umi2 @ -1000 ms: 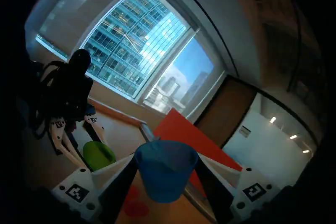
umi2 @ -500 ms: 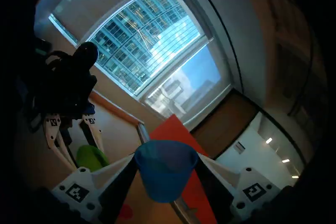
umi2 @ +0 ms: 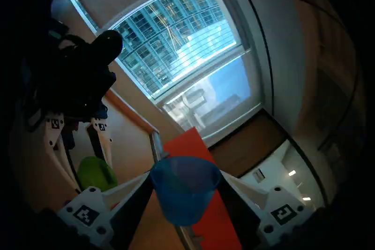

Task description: Pour water

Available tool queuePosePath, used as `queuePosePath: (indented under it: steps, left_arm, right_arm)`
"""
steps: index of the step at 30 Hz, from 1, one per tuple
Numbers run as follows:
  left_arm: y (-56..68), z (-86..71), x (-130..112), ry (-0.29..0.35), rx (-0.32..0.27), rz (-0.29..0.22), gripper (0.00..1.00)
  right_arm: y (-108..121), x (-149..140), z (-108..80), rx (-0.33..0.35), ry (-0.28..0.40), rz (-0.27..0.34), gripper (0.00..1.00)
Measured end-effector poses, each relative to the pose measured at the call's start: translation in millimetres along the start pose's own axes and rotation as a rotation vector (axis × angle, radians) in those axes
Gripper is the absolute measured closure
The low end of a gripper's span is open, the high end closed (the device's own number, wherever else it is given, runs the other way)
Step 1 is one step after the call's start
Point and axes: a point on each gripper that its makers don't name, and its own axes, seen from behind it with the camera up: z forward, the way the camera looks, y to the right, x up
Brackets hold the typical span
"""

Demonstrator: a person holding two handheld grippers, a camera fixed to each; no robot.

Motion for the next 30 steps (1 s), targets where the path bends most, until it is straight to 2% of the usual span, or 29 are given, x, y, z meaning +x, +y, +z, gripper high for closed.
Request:
queuePosePath:
  steps: [17, 30]
  left_arm:
    - [2.1, 4.6, -1.3, -0.007, -0.009, 0.000, 0.13]
    - [8.2, 5.1, -2.5, -0.012, -0.018, 0.015, 0.13]
  right_arm:
    - [4.6, -2.2, 6.0, -0.013, -0.012, -0.119, 0.08]
    - [9.8, -4.8, 6.5, -0.026, -0.017, -0.160, 0.09]
